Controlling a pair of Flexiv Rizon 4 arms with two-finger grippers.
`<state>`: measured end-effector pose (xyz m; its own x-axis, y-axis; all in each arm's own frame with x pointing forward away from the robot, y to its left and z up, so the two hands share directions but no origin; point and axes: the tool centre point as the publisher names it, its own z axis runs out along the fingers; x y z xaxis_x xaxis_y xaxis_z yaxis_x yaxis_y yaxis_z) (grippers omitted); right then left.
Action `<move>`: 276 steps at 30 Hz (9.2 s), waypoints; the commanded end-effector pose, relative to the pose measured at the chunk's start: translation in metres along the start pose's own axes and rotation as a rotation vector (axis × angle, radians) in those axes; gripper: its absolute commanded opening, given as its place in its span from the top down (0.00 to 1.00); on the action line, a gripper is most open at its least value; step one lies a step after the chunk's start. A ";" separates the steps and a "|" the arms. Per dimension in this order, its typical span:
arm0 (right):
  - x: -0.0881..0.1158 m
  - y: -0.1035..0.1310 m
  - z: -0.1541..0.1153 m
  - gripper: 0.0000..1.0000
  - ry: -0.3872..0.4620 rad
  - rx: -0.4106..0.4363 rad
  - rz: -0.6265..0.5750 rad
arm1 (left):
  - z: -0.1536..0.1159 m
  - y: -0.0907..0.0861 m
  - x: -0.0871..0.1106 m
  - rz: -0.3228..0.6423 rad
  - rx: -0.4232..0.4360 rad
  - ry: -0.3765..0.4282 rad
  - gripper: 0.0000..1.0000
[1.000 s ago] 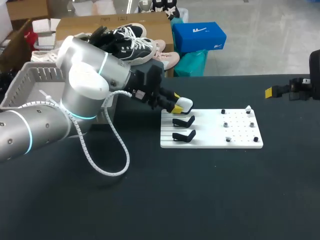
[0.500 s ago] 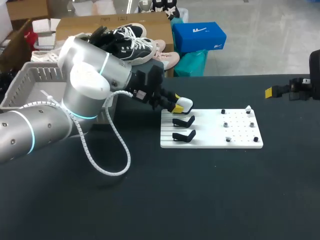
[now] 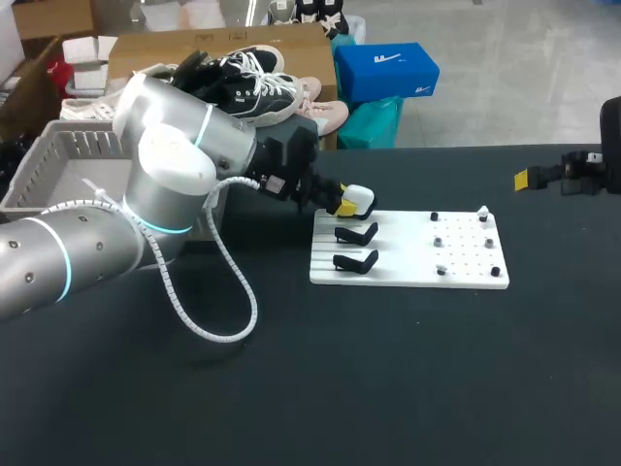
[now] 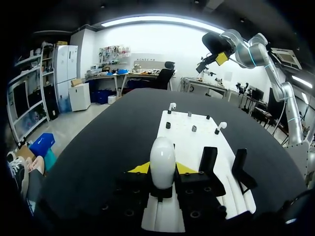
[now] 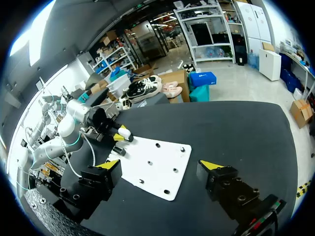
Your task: Pick up each earbud case from the left stands, insert the matching earbuds, close the lid, and place the case in the box.
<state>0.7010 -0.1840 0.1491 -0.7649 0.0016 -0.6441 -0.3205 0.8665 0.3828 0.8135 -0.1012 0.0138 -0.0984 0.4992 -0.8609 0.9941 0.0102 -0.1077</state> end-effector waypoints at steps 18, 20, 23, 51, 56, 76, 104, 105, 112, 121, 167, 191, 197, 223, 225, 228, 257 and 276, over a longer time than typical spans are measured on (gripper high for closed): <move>0.000 0.000 0.000 0.00 0.001 -0.002 -0.001 | -0.045 -0.035 -0.035 -0.011 -0.011 -0.137 1.00; 0.000 0.000 0.000 0.00 0.001 -0.002 -0.001 | -0.052 -0.044 -0.041 -0.007 -0.018 -0.165 1.00; 0.000 0.000 0.000 0.00 0.001 -0.002 -0.001 | -0.062 -0.060 -0.049 -0.019 -0.017 -0.205 1.00; 0.000 0.000 0.000 0.00 0.001 -0.002 -0.001 | -0.085 -0.143 -0.076 0.129 -0.054 -0.350 1.00; 0.000 0.000 0.000 0.00 0.001 -0.002 -0.001 | -0.085 -0.143 -0.076 0.129 -0.054 -0.350 1.00; 0.000 0.000 0.000 0.00 0.001 -0.002 -0.001 | -0.085 -0.143 -0.076 0.129 -0.054 -0.350 1.00; 0.037 0.102 -0.005 0.00 0.069 -0.123 -0.202 | -0.041 -0.143 -0.072 0.134 0.067 -0.371 1.00; 0.038 0.107 -0.004 0.00 0.071 -0.123 -0.206 | -0.040 -0.143 -0.072 0.136 0.068 -0.371 1.00; 0.045 0.133 0.013 0.00 0.120 -0.126 -0.242 | -0.040 -0.144 -0.071 0.143 0.066 -0.370 1.00; 0.047 0.158 0.029 0.00 0.173 -0.126 -0.264 | -0.042 -0.146 -0.067 0.160 0.053 -0.367 1.00; 0.043 0.183 0.099 0.00 0.264 -0.044 -0.302 | -0.042 -0.144 -0.063 0.162 0.058 -0.358 1.00; 0.034 0.176 0.111 0.00 0.265 -0.014 -0.289 | -0.042 -0.144 -0.063 0.162 0.058 -0.358 1.00; 0.032 0.175 0.109 0.00 0.258 -0.013 -0.282 | -0.042 -0.144 -0.063 0.162 0.058 -0.358 1.00; -0.011 0.139 0.069 0.00 0.163 0.245 -0.386 | -0.042 -0.144 -0.063 0.162 0.058 -0.358 1.00; -0.014 0.126 0.063 0.00 0.171 0.296 -0.389 | -0.042 -0.144 -0.063 0.162 0.058 -0.358 1.00; -0.016 0.107 0.057 0.00 0.179 0.408 -0.419 | -0.042 -0.144 -0.063 0.162 0.058 -0.358 1.00; 0.002 -0.020 0.123 0.13 0.524 0.732 -0.263 | -0.042 -0.144 -0.063 0.162 0.058 -0.358 1.00; 0.018 -0.044 0.137 0.54 0.573 0.749 -0.215 | -0.042 -0.144 -0.063 0.162 0.058 -0.358 1.00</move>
<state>0.7789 -0.1525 0.0298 -0.9522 -0.2662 -0.1498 -0.1998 0.9138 -0.3536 0.6784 -0.0979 0.1041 0.0394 0.1572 -0.9868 0.9949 -0.0982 0.0241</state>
